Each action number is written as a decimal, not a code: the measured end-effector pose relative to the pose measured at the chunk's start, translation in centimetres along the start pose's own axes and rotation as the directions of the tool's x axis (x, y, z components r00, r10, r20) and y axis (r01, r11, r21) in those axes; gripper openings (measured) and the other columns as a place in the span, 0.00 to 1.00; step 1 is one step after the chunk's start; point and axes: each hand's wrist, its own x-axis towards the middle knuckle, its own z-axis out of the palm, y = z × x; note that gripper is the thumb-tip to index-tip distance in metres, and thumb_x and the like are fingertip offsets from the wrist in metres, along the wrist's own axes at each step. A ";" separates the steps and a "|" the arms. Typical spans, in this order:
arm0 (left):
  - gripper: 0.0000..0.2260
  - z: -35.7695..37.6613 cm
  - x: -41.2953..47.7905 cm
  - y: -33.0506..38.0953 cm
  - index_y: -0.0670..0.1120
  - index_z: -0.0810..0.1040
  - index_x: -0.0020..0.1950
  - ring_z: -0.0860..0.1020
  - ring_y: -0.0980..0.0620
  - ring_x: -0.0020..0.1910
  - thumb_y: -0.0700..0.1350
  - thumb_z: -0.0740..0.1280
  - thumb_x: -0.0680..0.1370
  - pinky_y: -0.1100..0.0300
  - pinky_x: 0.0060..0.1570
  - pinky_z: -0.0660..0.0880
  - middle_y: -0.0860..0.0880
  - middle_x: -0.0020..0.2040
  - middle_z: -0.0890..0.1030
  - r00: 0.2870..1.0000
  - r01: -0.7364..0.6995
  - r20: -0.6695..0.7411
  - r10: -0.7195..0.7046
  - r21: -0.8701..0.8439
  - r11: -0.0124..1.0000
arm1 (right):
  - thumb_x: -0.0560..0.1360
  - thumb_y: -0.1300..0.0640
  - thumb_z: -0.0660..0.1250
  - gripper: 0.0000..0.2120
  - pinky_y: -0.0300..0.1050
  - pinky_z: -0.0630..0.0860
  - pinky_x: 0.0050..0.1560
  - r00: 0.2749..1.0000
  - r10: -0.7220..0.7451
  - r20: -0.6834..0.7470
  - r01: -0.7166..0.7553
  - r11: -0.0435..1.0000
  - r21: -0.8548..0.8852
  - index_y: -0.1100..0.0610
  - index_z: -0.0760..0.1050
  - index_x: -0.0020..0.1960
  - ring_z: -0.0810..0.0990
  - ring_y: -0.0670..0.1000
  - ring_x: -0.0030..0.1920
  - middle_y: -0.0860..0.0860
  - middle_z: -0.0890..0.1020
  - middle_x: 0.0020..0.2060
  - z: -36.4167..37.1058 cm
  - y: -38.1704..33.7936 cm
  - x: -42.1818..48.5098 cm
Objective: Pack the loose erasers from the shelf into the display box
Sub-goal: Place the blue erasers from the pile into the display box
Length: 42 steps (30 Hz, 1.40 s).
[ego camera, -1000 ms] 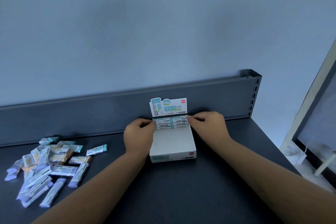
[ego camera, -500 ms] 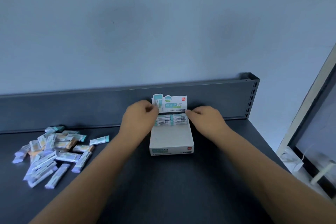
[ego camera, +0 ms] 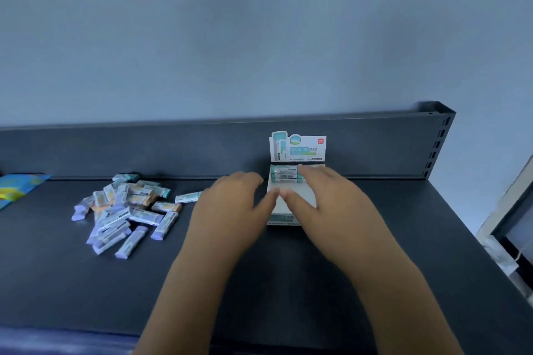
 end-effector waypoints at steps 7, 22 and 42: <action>0.21 -1.9 -1.7 -4.7 0.49 0.79 0.63 0.77 0.47 0.60 0.62 0.62 0.80 0.50 0.56 0.75 0.50 0.59 0.82 0.994 0.002 -0.107 -0.002 0.003 1.000 | 0.80 0.37 0.58 0.24 0.49 0.73 0.61 0.999 0.037 0.031 -0.037 0.999 -0.012 0.49 0.72 0.69 0.73 0.49 0.66 0.44 0.76 0.66 1.6 -4.0 -0.9; 0.16 -5.4 -2.2 -15.8 0.52 0.79 0.61 0.78 0.50 0.58 0.59 0.65 0.79 0.50 0.56 0.75 0.55 0.56 0.80 0.999 -0.030 -0.038 0.027 -0.068 0.997 | 0.80 0.39 0.61 0.24 0.49 0.72 0.65 0.996 0.068 0.053 -0.068 0.998 0.002 0.50 0.70 0.72 0.72 0.48 0.67 0.46 0.75 0.66 9.0 -13.3 -1.5; 0.08 -7.9 -2.2 -25.1 0.53 0.83 0.53 0.78 0.53 0.52 0.53 0.73 0.75 0.57 0.49 0.72 0.56 0.50 0.81 0.974 0.200 -0.064 -0.219 -0.228 0.953 | 0.80 0.49 0.63 0.17 0.49 0.73 0.65 0.983 -0.049 0.177 0.043 0.998 0.035 0.47 0.75 0.68 0.74 0.48 0.65 0.44 0.79 0.63 12.7 -16.4 2.4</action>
